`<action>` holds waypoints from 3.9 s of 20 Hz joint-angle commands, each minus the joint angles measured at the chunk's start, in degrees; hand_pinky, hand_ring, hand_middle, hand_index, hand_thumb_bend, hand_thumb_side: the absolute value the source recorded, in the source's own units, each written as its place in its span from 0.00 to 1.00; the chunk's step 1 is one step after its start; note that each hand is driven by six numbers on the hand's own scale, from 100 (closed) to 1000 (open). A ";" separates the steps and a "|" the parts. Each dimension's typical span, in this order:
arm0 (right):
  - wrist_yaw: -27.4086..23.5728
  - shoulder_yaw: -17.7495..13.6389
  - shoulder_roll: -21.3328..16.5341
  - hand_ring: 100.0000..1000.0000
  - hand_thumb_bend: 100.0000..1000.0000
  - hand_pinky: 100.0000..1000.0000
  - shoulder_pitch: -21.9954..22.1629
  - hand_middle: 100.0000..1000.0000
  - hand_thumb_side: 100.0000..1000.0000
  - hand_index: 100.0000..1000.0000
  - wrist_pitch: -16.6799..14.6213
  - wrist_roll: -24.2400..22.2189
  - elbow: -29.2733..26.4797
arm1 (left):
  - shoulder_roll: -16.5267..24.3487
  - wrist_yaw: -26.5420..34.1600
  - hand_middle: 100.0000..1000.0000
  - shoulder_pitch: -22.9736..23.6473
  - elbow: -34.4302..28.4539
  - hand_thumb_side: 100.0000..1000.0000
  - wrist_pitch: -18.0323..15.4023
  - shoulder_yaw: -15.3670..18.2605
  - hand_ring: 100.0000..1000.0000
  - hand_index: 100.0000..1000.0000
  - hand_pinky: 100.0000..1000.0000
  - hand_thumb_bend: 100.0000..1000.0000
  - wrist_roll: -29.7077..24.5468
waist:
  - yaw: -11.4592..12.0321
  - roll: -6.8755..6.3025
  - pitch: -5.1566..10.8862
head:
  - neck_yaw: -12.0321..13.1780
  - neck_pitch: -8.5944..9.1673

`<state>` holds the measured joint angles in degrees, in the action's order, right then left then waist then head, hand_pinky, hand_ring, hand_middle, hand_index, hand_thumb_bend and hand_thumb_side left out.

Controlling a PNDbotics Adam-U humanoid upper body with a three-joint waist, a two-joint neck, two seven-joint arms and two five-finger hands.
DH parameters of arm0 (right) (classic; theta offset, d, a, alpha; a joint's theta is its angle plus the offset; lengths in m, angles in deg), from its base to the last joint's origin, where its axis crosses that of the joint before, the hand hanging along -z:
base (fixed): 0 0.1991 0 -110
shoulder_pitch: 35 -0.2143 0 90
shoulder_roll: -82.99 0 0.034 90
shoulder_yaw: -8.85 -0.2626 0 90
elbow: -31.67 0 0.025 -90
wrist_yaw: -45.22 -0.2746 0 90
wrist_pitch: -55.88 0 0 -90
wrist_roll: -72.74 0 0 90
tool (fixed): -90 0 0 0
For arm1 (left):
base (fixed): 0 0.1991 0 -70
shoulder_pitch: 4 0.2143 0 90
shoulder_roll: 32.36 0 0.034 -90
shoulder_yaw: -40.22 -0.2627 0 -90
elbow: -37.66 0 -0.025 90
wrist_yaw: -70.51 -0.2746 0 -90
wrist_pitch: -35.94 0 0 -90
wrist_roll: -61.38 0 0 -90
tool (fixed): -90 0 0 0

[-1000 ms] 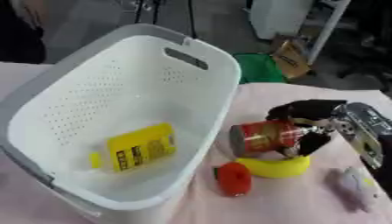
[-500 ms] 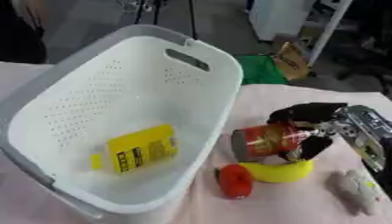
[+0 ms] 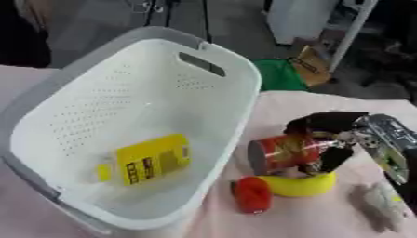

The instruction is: Pick up objects on the table and place them in the box.

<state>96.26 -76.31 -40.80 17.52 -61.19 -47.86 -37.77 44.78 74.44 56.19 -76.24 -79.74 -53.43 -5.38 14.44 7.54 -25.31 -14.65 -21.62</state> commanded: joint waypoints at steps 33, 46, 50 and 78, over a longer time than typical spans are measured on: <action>-2.12 0.12 -5.93 0.98 0.02 0.98 2.04 0.74 0.43 0.48 3.96 14.50 -4.70 | 0.85 -0.95 0.56 0.60 -0.70 0.96 0.21 0.19 0.41 0.63 0.46 0.00 -0.14 | -2.55 -0.90 3.87 | 1.68 -0.68; -4.15 -0.40 -10.15 0.98 0.01 0.98 4.06 0.73 0.40 0.45 4.76 15.49 -8.17 | 0.80 -1.53 0.56 1.59 -0.70 0.96 0.40 0.33 0.41 0.63 0.46 0.00 -0.22 | -4.34 -1.23 6.06 | 3.53 -1.66; -5.21 -0.90 -11.69 0.98 0.00 0.98 4.70 0.73 0.39 0.45 5.32 15.91 -9.94 | 0.66 -1.71 0.56 1.82 -0.70 0.96 0.38 0.34 0.41 0.63 0.46 0.00 -0.26 | -4.81 -1.30 6.66 | 4.11 -1.87; -16.17 -6.00 -9.88 0.97 0.00 0.98 -3.55 0.67 0.33 0.33 12.53 20.56 -27.25 | -0.19 -1.93 0.55 2.12 -0.70 0.96 -0.07 0.06 0.41 0.63 0.46 0.00 -0.85 | -3.97 -0.48 8.34 | 4.65 -1.53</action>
<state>80.78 -81.66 -49.50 15.03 -49.02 -27.41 -63.87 44.68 72.69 58.85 -76.24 -79.68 -53.40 -6.00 10.55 7.26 -18.30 -9.76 -23.62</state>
